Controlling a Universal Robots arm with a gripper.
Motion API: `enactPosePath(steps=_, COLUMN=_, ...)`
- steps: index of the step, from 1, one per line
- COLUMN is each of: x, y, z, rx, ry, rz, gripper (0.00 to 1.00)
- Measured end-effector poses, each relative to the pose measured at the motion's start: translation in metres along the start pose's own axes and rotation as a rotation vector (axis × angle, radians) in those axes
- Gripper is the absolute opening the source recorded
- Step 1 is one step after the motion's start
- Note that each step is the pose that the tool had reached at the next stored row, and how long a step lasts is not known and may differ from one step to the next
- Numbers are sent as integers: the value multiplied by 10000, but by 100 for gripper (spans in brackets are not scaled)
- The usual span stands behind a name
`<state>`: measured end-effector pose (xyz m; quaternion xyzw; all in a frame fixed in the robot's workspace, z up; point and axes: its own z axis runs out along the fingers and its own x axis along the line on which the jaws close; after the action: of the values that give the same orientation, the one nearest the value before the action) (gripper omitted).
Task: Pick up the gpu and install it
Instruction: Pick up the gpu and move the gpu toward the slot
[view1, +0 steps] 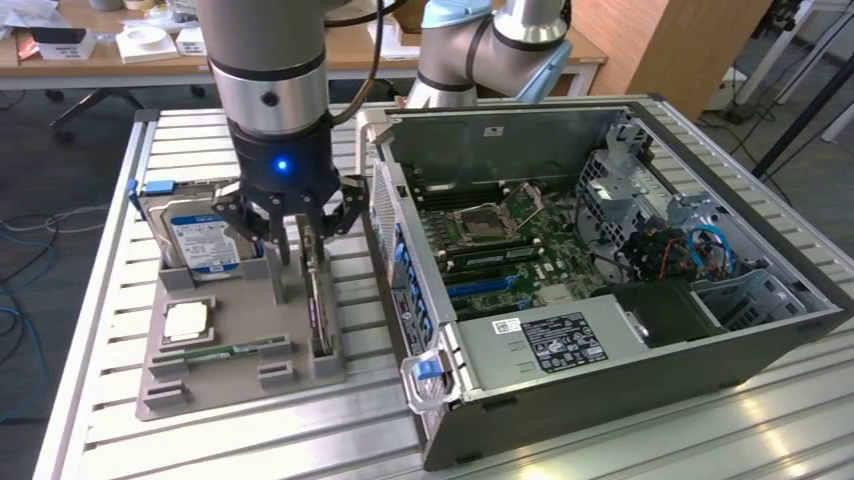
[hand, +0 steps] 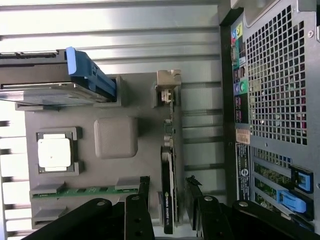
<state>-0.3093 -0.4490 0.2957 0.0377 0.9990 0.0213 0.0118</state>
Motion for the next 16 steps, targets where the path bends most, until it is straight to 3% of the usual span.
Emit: enactPosePath(steps=16, x=4, y=-10, z=203, rx=4, ry=0, rz=0, gripper=41)
